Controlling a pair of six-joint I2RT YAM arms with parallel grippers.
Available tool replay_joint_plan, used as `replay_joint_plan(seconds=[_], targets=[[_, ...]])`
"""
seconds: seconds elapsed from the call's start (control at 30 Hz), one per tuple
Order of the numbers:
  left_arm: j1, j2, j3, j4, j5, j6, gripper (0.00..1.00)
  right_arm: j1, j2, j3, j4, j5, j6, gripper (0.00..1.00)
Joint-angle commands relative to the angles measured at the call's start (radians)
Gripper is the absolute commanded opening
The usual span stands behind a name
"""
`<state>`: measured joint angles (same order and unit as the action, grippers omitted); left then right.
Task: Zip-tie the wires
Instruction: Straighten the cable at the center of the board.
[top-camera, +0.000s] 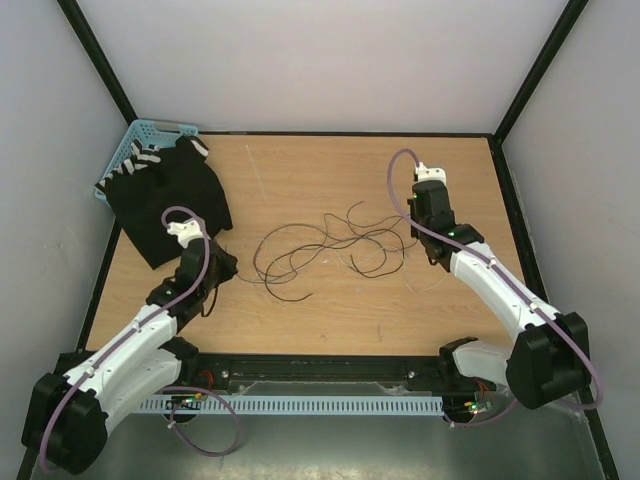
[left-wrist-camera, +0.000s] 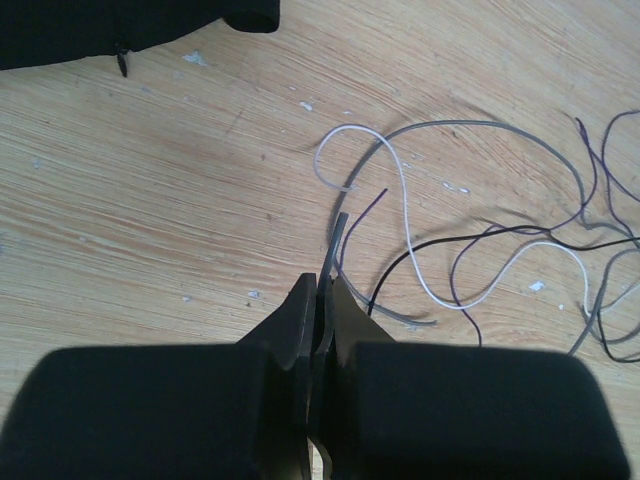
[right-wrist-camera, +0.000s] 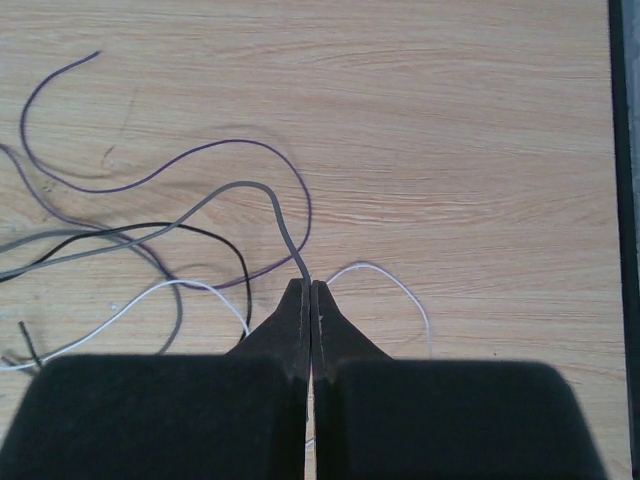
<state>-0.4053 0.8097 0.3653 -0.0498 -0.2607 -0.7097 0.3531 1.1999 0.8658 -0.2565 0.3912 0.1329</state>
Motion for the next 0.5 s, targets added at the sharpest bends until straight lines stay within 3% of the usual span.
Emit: replay_joint_plan(seconds=[0.0,0.27,0.47], targets=[[-0.004,0.018,-0.007,-0.008,-0.054,0.020,0.00,0.000,0.010,-0.016,0.057,0.111,-0.010,0.00],[-0.003,0.058,-0.007,-0.008,-0.078,0.033,0.00,-0.031,0.063,-0.015,0.066,0.209,-0.031,0.00],[-0.002,0.083,0.008,-0.006,-0.088,0.038,0.00,-0.075,0.082,-0.027,0.089,0.116,-0.024,0.00]])
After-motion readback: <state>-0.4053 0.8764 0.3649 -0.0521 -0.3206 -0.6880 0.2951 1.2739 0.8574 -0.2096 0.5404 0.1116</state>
